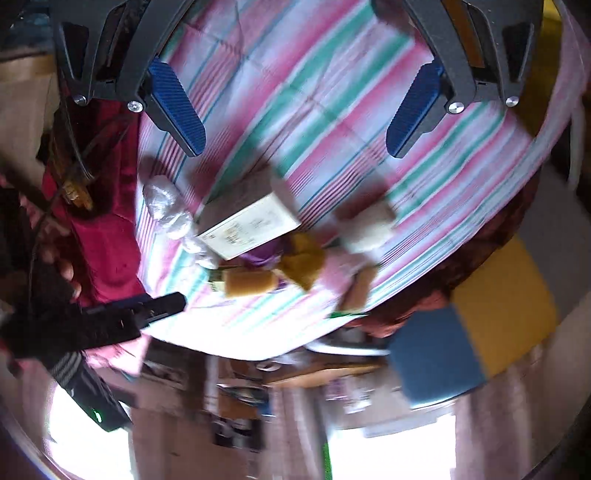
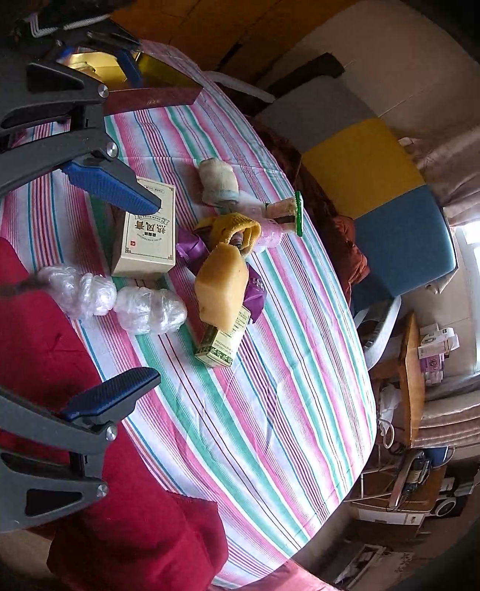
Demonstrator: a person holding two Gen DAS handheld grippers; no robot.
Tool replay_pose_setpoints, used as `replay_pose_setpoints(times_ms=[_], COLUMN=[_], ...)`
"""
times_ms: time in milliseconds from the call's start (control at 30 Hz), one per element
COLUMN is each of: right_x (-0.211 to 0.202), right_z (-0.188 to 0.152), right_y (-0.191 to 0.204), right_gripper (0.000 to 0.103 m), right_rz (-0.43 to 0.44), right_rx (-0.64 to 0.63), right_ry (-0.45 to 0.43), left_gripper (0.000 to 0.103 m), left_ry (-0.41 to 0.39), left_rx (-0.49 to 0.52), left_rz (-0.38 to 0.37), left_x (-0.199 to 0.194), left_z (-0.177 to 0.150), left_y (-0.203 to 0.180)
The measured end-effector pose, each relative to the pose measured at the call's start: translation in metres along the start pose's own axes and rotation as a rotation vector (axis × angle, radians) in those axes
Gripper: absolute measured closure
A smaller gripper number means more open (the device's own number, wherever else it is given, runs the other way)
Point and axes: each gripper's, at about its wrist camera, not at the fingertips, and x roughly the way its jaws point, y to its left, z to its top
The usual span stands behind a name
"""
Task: Organize objects
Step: 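Grasp the cream medicine box with the left tool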
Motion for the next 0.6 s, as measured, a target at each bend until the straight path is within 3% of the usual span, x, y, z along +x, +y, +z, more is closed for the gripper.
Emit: replay_pose_setpoints(times_ms=[200, 433, 500, 600], right_x=[0.002, 0.01, 0.012, 0.018], right_z=[0.004, 0.013, 0.014, 0.015], right_y=[-0.014, -0.023, -0.025, -0.03], right_gripper=[0.017, 0.017, 0.017, 0.017], right_rz=[0.03, 0.046, 0.049, 0.052], right_rx=[0.041, 0.053, 0.06, 0.074], right_ry=[-0.016, -0.019, -0.016, -0.009], left_gripper=[0.001, 0.001, 0.004, 0.018], left_ry=[0.06, 0.095, 0.1, 0.143], left_rx=[0.188, 0.234, 0.252, 0.255], left_rz=[-0.066, -0.138, -0.143, -0.185], left_x=[0.049, 0.09, 0.099, 0.117], left_z=[0.037, 0.062, 0.065, 0.069], left_y=[-0.016, -0.019, -0.021, -0.025])
